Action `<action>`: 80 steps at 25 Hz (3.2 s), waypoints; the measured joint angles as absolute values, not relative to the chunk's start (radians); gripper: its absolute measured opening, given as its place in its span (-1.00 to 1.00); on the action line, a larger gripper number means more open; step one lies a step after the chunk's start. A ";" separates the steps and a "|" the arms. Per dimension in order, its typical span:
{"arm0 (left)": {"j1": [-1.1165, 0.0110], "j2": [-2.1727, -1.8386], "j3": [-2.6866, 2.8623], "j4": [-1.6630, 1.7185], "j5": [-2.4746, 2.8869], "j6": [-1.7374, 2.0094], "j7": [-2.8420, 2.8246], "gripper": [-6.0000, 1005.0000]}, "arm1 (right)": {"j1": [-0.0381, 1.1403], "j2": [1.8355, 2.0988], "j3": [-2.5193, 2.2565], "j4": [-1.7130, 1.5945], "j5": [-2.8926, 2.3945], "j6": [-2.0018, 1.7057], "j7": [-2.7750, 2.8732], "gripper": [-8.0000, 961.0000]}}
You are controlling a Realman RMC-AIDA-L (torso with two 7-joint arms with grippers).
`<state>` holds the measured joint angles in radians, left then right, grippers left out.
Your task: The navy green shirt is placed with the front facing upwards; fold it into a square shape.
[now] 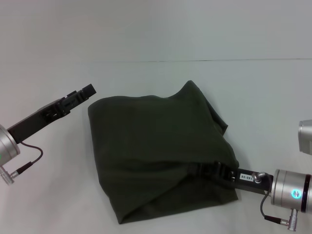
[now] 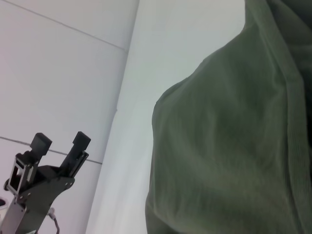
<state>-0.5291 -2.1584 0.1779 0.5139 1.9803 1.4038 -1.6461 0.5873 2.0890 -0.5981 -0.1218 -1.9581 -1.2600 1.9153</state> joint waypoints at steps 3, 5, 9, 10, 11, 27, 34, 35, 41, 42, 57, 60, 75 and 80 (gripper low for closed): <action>-0.529 -2.158 0.178 0.514 1.980 1.403 -1.646 0.68 | 0.584 2.088 -0.619 -0.144 -1.958 -1.272 1.936 -0.79; -0.529 -2.158 0.178 0.514 1.980 1.403 -1.646 0.68 | 0.581 2.087 -0.639 -0.166 -1.957 -1.288 1.955 -0.85; -0.529 -2.158 0.178 0.514 1.980 1.403 -1.646 0.68 | 0.576 2.087 -0.673 -0.215 -1.957 -1.332 1.988 -0.93; -0.528 -2.158 0.178 0.514 1.980 1.403 -1.646 0.68 | 0.575 2.086 -0.683 -0.224 -1.957 -1.343 1.996 -0.93; -0.528 -2.158 0.178 0.514 1.980 1.403 -1.646 0.68 | 0.574 2.085 -0.695 -0.235 -1.957 -1.354 2.005 -0.94; -0.532 -2.161 0.179 0.506 1.973 1.404 -1.646 0.68 | 0.564 2.010 -0.760 -0.302 -1.963 -1.523 2.086 -0.93; -0.537 -2.161 0.182 0.500 1.969 1.401 -1.646 0.69 | 0.580 2.008 -0.761 -0.360 -2.068 -1.559 2.151 -0.92; -0.537 -2.161 0.182 0.500 1.969 1.399 -1.646 0.68 | 0.583 2.007 -0.761 -0.366 -2.085 -1.568 2.159 -0.92; -0.540 -2.161 0.183 0.490 1.969 1.389 -1.646 0.68 | 0.586 2.001 -0.759 -0.444 -2.115 -1.667 2.184 -0.92; -0.541 -2.161 0.183 0.489 1.968 1.387 -1.645 0.68 | 0.588 1.999 -0.760 -0.449 -2.121 -1.678 2.184 -0.91; -0.542 -2.160 0.186 0.472 1.968 1.381 -1.644 0.68 | 0.636 1.943 -0.764 -0.500 -2.305 -1.733 2.227 -0.90; -0.542 -2.162 0.186 0.472 1.968 1.382 -1.645 0.68 | 0.641 1.939 -0.764 -0.502 -2.318 -1.732 2.228 -0.89; -0.547 -2.154 0.186 0.475 1.978 1.396 -1.683 0.70 | 0.663 1.928 -0.721 -0.590 -2.420 -1.864 2.271 -0.15; -0.544 -2.133 0.219 0.487 1.984 1.449 -1.755 0.70 | 0.654 1.888 -0.651 -0.632 -2.420 -1.924 2.267 0.20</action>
